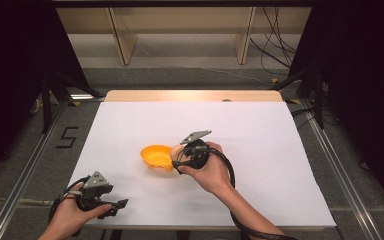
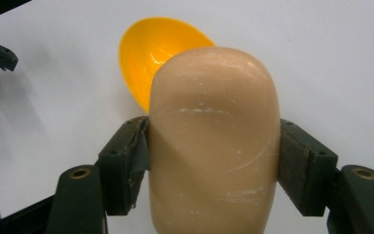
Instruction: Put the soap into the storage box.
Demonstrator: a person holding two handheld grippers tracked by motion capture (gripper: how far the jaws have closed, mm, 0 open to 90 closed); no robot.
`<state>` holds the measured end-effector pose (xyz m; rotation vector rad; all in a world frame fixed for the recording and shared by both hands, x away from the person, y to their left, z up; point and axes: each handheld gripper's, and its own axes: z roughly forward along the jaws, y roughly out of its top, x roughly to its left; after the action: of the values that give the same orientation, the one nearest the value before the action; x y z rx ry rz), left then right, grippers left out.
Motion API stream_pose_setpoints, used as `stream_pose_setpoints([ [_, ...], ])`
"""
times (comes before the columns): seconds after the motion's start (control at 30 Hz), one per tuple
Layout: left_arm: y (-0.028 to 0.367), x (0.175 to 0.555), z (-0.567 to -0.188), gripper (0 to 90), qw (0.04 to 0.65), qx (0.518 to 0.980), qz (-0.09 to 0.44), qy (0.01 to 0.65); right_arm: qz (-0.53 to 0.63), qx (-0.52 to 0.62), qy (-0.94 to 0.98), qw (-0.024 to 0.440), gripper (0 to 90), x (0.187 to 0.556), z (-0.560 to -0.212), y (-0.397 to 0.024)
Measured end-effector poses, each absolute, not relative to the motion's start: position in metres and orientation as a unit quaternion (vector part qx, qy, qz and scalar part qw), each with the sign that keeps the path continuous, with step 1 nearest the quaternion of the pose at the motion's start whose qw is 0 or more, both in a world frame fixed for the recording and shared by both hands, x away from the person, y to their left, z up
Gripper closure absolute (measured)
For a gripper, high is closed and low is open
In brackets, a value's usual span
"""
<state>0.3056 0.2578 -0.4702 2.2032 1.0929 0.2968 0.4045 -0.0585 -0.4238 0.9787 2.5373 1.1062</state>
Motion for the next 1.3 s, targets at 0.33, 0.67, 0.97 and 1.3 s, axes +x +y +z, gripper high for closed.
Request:
stream_pose_setpoints([
  [0.33,0.259,0.306,-0.47,23.5,0.33,0.843,0.123,0.406,0.368,0.335,0.86,0.108,35.2,0.408,-0.417,-0.056],
  [0.67,0.258,0.306,-0.469,23.5,0.331,0.842,0.118,0.409,0.373,0.332,0.86,0.108,35.2,0.412,-0.414,-0.053],
  [0.97,0.258,0.306,-0.469,23.5,0.333,0.842,0.119,0.407,0.375,0.33,0.859,0.11,35.1,0.414,-0.412,-0.05],
  [1.3,0.258,0.306,-0.469,23.5,0.333,0.842,0.119,0.408,0.377,0.331,0.858,0.112,35.2,0.417,-0.41,-0.049],
])
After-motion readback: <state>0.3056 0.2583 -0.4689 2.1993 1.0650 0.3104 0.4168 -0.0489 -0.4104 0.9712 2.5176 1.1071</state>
